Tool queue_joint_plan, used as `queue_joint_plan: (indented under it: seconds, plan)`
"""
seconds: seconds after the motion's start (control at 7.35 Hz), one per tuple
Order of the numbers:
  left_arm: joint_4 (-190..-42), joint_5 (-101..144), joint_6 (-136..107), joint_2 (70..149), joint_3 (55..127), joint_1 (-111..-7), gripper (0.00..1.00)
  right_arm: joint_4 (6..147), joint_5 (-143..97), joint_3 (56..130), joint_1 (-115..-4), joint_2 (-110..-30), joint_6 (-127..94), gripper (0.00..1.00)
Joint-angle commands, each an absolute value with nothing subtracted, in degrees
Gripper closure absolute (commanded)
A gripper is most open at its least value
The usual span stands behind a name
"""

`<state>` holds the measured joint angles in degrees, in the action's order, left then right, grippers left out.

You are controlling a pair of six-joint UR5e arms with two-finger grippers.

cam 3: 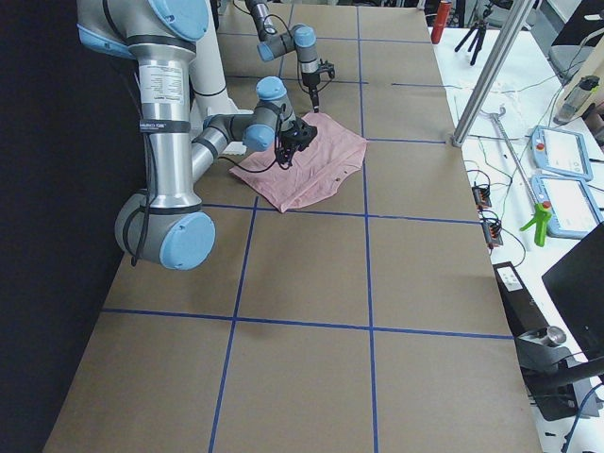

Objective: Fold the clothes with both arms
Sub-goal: 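Bring both grippers to the shirt's opposite side edges and grasp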

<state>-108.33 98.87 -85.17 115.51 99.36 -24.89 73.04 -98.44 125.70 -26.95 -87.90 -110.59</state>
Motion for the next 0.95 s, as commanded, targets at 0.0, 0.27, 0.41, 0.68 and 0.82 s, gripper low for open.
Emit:
queue_joint_plan:
  seconds: [0.0,0.27,0.41,0.68,0.82]
  plan:
    - [-108.28,98.88,-85.17,115.84,99.14,-24.79,0.62,73.04,-98.44,125.60,-26.98,-88.07,-110.65,0.00]
    - [-108.11,98.88,-85.17,116.02,99.05,-24.09,0.66,73.12,-98.44,125.60,-26.98,-88.15,-110.65,0.00]
    - [-106.97,98.79,-85.17,116.10,99.05,-24.00,0.66,73.12,-98.52,125.60,-26.98,-88.15,-110.65,0.00]
    - [-106.79,98.79,-85.17,116.10,99.05,-23.91,1.00,73.13,-98.53,125.59,-26.98,-88.24,-110.65,0.00]
    - [-106.70,98.70,-84.99,116.10,99.14,-24.08,1.00,73.13,-98.53,125.42,-26.98,-88.33,-110.65,0.00]
